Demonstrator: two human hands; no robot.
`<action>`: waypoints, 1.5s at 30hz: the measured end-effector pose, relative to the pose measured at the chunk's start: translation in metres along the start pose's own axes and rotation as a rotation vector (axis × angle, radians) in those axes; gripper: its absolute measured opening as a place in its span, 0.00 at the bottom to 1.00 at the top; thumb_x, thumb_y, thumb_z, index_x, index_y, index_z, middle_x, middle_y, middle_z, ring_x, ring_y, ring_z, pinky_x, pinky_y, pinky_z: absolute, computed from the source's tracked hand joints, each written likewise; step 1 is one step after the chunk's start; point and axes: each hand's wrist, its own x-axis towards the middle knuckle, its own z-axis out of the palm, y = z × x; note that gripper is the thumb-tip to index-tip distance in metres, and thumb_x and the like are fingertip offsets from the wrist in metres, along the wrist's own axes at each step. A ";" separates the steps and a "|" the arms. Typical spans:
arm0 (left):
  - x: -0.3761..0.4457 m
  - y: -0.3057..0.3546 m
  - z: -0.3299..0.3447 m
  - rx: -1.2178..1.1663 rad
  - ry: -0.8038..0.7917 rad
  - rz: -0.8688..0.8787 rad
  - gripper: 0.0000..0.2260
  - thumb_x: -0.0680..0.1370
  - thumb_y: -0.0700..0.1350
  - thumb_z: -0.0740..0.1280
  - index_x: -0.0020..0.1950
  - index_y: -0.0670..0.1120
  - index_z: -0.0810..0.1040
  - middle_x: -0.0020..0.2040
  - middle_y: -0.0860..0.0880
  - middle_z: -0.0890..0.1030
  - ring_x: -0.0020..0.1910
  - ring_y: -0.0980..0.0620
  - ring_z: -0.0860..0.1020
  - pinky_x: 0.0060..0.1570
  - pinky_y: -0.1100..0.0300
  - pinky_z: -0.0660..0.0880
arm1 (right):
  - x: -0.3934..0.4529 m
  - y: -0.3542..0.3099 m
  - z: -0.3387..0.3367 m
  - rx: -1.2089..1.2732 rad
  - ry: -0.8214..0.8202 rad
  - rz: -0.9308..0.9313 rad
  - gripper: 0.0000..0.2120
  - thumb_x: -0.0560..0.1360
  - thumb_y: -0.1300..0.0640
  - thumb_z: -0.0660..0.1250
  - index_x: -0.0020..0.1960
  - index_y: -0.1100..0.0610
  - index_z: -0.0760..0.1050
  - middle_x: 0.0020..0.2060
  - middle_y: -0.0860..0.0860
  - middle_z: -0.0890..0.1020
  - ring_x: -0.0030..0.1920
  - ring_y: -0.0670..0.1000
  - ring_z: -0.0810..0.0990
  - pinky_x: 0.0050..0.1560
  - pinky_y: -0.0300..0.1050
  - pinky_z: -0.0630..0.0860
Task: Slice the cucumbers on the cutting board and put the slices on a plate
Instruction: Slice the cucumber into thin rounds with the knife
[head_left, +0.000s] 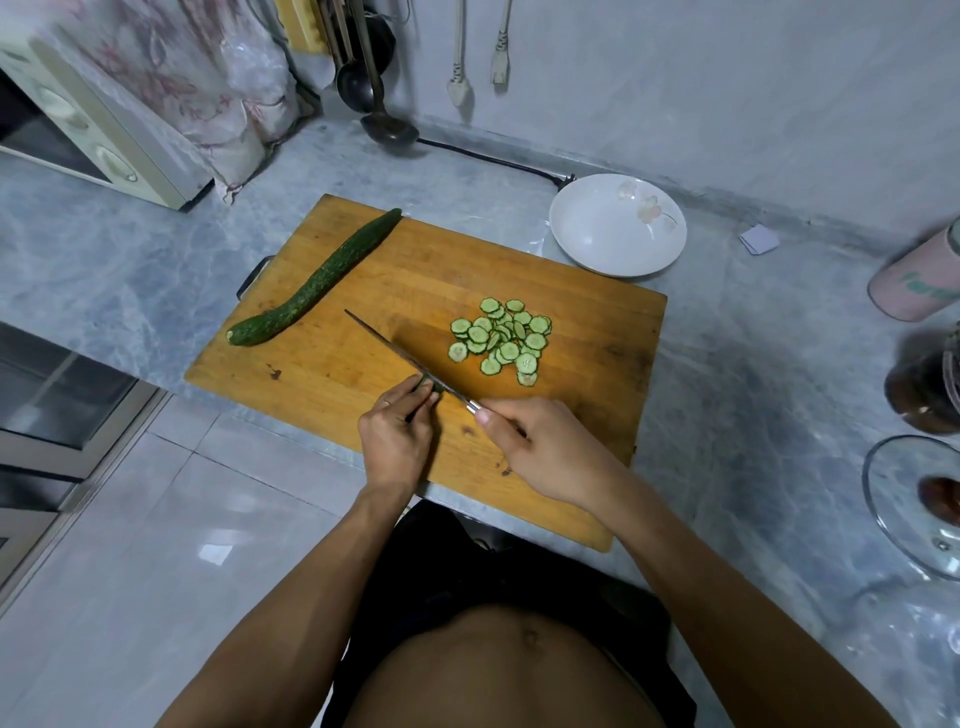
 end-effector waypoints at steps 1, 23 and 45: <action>0.000 0.001 0.000 0.005 0.001 0.001 0.09 0.72 0.31 0.72 0.51 0.38 0.84 0.53 0.40 0.83 0.51 0.51 0.80 0.57 0.76 0.69 | 0.000 0.000 0.001 -0.002 0.002 0.002 0.18 0.84 0.48 0.57 0.36 0.45 0.69 0.28 0.48 0.67 0.30 0.46 0.67 0.32 0.47 0.61; 0.000 -0.005 0.003 0.067 -0.022 0.036 0.09 0.72 0.32 0.72 0.52 0.38 0.84 0.53 0.40 0.84 0.51 0.48 0.82 0.58 0.72 0.71 | 0.026 0.012 0.018 -0.037 0.030 0.101 0.18 0.84 0.45 0.57 0.53 0.57 0.78 0.39 0.55 0.82 0.40 0.54 0.80 0.41 0.52 0.78; -0.001 -0.004 0.002 0.048 -0.027 0.030 0.11 0.72 0.29 0.70 0.52 0.37 0.84 0.55 0.41 0.83 0.51 0.59 0.78 0.56 0.76 0.70 | -0.003 0.006 -0.001 -0.011 0.006 0.067 0.15 0.84 0.46 0.57 0.50 0.51 0.79 0.31 0.54 0.75 0.32 0.49 0.73 0.33 0.47 0.66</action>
